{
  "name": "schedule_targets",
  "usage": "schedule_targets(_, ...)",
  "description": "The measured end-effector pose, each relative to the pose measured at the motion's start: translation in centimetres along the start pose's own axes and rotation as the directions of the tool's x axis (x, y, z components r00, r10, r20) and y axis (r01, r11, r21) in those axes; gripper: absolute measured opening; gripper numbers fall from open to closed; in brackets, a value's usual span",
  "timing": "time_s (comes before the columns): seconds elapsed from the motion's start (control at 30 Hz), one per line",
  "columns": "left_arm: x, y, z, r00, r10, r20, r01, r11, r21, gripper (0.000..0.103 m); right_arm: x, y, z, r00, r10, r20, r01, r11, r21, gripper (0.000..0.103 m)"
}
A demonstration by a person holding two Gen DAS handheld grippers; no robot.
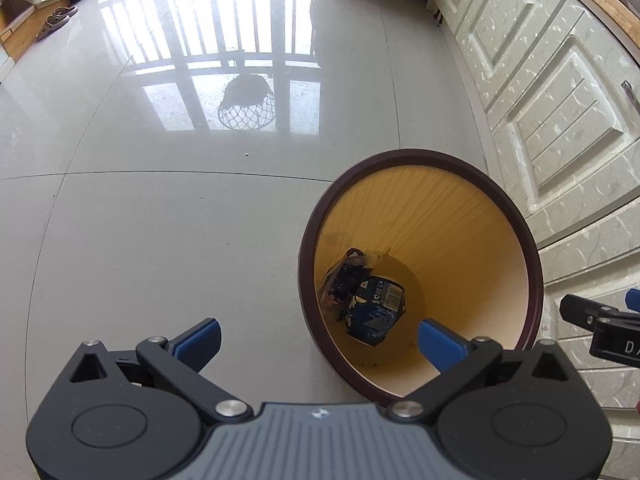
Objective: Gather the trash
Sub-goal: 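Open the left tool to drop the snack bag while the right drops the can, then move both open tools back toward the trash on the daybed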
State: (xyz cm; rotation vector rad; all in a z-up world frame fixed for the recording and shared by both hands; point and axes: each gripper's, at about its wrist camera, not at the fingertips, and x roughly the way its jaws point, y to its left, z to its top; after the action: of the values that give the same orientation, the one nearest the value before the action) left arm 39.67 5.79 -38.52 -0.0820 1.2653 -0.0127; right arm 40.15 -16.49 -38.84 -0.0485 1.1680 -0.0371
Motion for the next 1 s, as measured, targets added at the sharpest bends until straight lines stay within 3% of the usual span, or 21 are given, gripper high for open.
schedule_targets(0.23, -1.7, 0.2, -1.3, 1.0, 0.015, 0.021, -0.015, 1.0, 0.002, 0.103, -1.8, -0.2, -0.4, 1.0, -0.021, 0.018, 0.021, 1.0, 0.008, 0.103)
schedule_targets(0.5, -5.6, 0.9, -2.4, 0.995, 0.011, 0.101, -0.009, 1.0, -0.023, 0.103, -5.9, 0.1, -1.0, 0.997, -0.006, 0.083, 0.006, 1.0, -0.005, 0.103)
schedule_targets(1.0, -16.0, 0.5, -4.9, 0.959, -0.012, 0.282, 0.029, 0.998, -0.056, 0.103, -18.4, 0.4, -2.8, 0.96, 0.009, 0.279, -0.005, 1.0, -0.014, 0.103)
